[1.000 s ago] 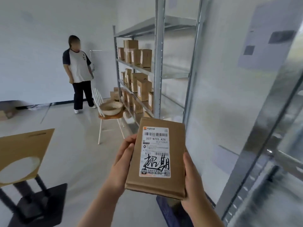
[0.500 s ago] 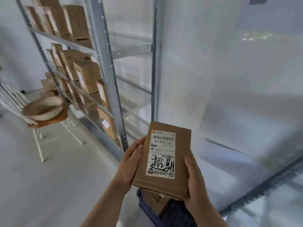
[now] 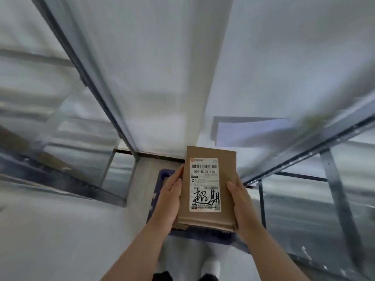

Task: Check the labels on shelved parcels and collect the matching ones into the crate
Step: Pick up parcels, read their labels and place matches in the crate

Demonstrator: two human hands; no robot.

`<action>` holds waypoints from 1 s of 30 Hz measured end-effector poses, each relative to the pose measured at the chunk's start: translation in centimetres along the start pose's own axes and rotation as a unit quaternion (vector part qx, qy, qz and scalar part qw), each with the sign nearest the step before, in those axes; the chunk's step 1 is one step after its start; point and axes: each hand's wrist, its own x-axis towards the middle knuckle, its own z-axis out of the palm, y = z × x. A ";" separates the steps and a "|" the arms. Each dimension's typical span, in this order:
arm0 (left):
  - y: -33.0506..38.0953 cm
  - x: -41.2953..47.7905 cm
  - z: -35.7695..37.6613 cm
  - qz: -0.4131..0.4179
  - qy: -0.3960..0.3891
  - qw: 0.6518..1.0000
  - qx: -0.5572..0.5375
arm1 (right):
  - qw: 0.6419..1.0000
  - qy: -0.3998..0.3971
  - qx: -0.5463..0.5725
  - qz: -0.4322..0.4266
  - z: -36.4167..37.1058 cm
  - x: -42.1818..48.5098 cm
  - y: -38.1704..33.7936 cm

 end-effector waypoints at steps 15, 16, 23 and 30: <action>-30.3 22.9 2.6 -0.131 -0.066 0.960 0.238 | 0.976 0.093 -0.157 0.123 -11.8 23.6 28.0; -32.4 24.2 2.4 -0.133 -0.078 0.949 0.273 | 0.974 0.093 -0.155 0.135 -12.2 24.8 29.4; -42.4 31.7 2.0 -0.166 -0.123 0.915 0.348 | 0.966 0.069 -0.190 0.160 -13.5 34.5 39.5; -45.2 33.9 5.4 -0.166 -0.193 0.857 0.448 | 0.965 0.050 -0.199 0.164 -12.8 41.4 44.2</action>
